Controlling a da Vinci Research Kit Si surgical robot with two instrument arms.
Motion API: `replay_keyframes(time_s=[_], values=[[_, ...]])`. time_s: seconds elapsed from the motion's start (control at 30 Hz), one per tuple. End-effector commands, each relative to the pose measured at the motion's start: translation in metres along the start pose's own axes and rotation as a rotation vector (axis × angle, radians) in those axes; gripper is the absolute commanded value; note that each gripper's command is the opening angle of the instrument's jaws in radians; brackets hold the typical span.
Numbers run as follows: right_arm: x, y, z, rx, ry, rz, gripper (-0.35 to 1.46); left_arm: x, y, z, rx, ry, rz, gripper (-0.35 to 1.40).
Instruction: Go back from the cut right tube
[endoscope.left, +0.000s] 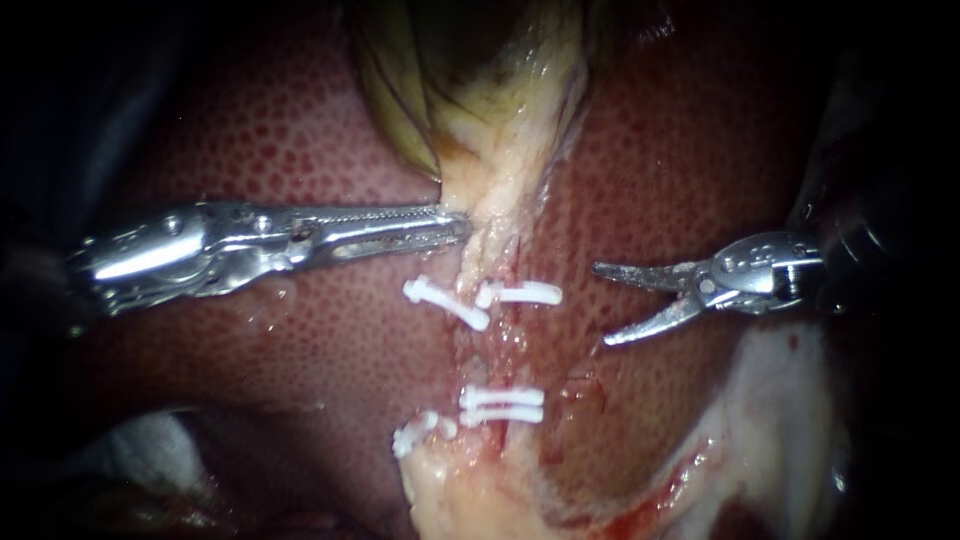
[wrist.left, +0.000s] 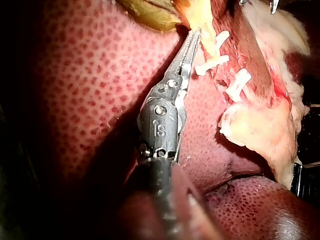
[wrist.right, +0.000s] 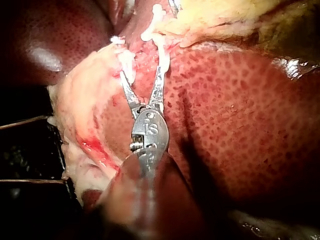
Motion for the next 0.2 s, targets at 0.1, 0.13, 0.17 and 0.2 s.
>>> replay_keyframes(time_s=[0.1, 0.13, 0.17, 0.2], values=[[0.0001, 0.0001, 0.0, 0.0, 0.0, 0.001, 1.43, 0.0, 0.0, 0.0, -0.001, 0.0, 0.001, -0.35], [0.0001, 0.0001, 0.0, -0.001, 0.0, 0.001, 1.43, 0.0, 0.0, -0.0001, -0.001, 0.0, 0.001, -0.35], [0.0001, 0.0001, 0.0, -0.001, 0.0, 0.001, 1.43, 0.0, 0.0, -0.0001, -0.001, 0.0, 0.001, -0.35], [0.0001, 0.0001, 0.0, -0.001, 0.0, 0.001, 1.43, 0.0, 0.0, -0.0001, -0.001, 0.0, 0.001, -0.35]])
